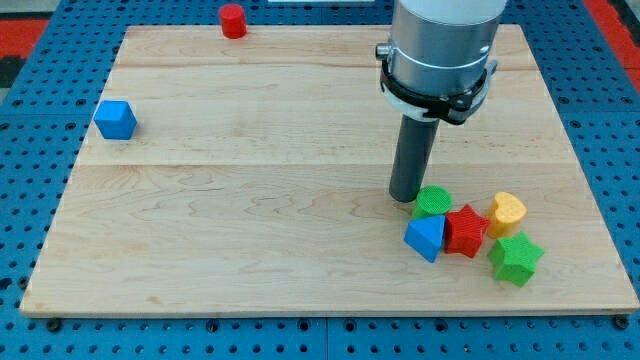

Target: Push blue cube towards the center

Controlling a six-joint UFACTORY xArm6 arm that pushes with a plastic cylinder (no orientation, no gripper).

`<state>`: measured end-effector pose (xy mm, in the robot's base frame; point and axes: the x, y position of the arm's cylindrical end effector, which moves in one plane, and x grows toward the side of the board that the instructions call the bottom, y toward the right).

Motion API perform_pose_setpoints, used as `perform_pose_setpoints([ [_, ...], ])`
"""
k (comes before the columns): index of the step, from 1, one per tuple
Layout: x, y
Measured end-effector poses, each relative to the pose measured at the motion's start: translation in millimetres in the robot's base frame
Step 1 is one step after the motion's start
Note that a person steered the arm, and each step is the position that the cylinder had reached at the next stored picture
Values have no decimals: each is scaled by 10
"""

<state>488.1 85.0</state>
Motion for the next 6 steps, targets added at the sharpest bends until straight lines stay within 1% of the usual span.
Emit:
perform_pose_setpoints([
  [1, 141, -1095],
  [2, 359, -2566],
  [3, 32, -3519],
  [4, -544, -3892],
  [5, -856, -3827],
  [6, -1315, -3440],
])
